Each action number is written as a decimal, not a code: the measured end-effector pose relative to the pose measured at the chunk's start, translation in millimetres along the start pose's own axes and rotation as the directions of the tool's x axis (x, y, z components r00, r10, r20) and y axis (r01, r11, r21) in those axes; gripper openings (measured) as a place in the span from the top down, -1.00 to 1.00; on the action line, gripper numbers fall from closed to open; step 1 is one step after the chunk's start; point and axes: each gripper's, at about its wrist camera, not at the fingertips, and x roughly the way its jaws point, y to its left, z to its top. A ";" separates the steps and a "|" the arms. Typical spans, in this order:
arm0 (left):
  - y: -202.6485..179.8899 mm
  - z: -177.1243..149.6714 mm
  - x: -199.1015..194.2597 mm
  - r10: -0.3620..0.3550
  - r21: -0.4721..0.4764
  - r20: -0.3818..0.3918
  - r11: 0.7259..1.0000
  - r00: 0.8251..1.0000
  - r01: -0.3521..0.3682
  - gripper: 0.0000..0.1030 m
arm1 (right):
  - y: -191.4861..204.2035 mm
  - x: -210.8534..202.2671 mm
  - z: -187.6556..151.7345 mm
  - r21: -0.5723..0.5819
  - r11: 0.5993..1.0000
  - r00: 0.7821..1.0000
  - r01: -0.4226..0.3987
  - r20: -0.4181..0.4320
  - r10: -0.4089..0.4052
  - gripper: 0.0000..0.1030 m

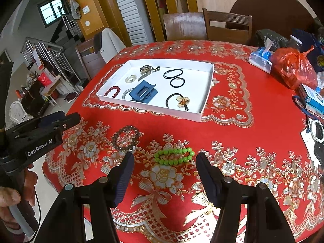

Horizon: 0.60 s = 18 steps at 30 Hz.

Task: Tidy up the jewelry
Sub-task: 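Withdraw both tools from the tray toward the wooden and green bead bracelets, then grasp the brown wooden bead bracelet with the left tool while the right tool grasps the green bead bracelet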

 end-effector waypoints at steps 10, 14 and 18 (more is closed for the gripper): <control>26.1 -11.2 26.4 -0.065 -0.071 -0.090 0.996 0.994 0.059 0.16 | -26.2 23.3 -27.0 0.042 0.998 0.996 0.039 -0.086 -0.035 -0.18; 30.4 -18.0 42.8 -0.122 -0.101 -0.146 0.989 0.982 0.108 0.16 | -39.0 38.5 -38.5 0.074 0.996 0.991 0.048 -0.129 -0.038 -0.18; 31.7 -23.5 62.6 -0.177 -0.141 -0.195 0.978 0.965 0.151 -0.02 | -44.1 52.7 -38.7 0.096 0.995 0.990 0.033 -0.138 -0.020 -0.18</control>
